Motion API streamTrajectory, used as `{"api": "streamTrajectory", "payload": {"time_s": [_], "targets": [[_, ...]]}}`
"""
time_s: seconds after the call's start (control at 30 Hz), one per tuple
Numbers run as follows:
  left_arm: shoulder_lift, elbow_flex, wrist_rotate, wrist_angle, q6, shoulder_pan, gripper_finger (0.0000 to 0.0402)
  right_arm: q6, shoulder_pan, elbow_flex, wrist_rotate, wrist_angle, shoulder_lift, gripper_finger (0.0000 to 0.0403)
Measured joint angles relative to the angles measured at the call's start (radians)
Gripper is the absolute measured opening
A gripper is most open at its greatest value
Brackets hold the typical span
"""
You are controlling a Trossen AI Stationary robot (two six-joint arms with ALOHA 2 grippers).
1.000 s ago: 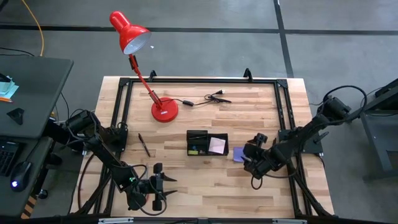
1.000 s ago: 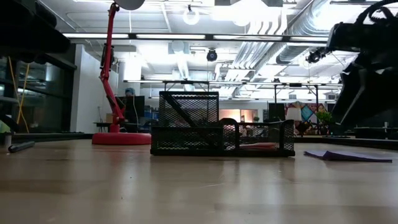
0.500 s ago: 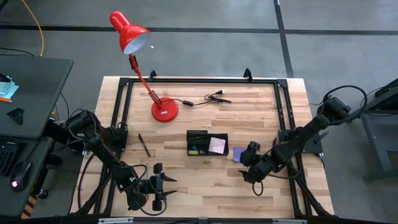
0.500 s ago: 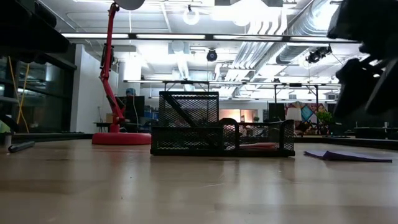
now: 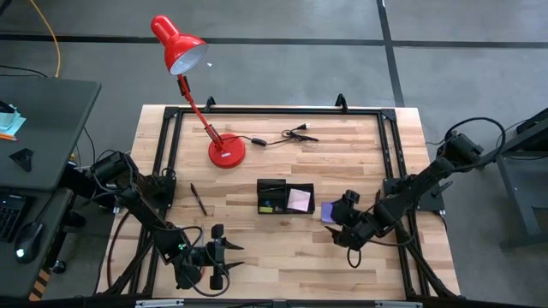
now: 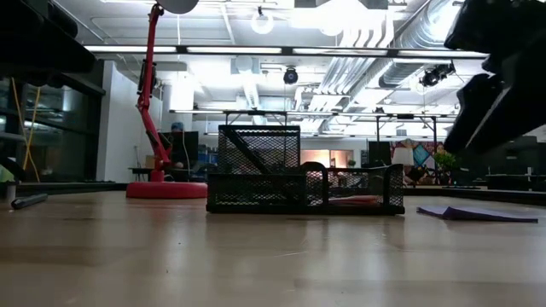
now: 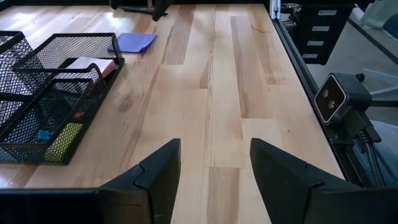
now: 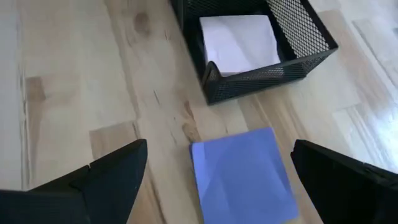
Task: Pick and place office supplies into organizer
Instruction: Put the blue sticky notes into the black desk organizer
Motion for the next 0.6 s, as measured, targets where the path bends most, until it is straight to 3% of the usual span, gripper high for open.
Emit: {"api": "streamTrajectory", "payload": {"time_s": [0.17, 0.33, 0.6], "targets": [[0.000, 0.000, -0.009, 0.000, 0.004, 0.000, 0.0184, 0.019, 0.001, 0.000, -0.050, 0.038, 0.000, 0.0385], [0.000, 0.000, -0.008, 0.000, 0.005, 0.000, 0.0184, 0.035, 0.001, 0.000, 0.009, 0.131, 0.000, 0.0385], [0.000, 0.000, -0.008, 0.000, 0.013, 0.000, 0.0184, -0.111, -0.016, 0.001, 0.028, 0.122, 0.000, 0.0385]]}}
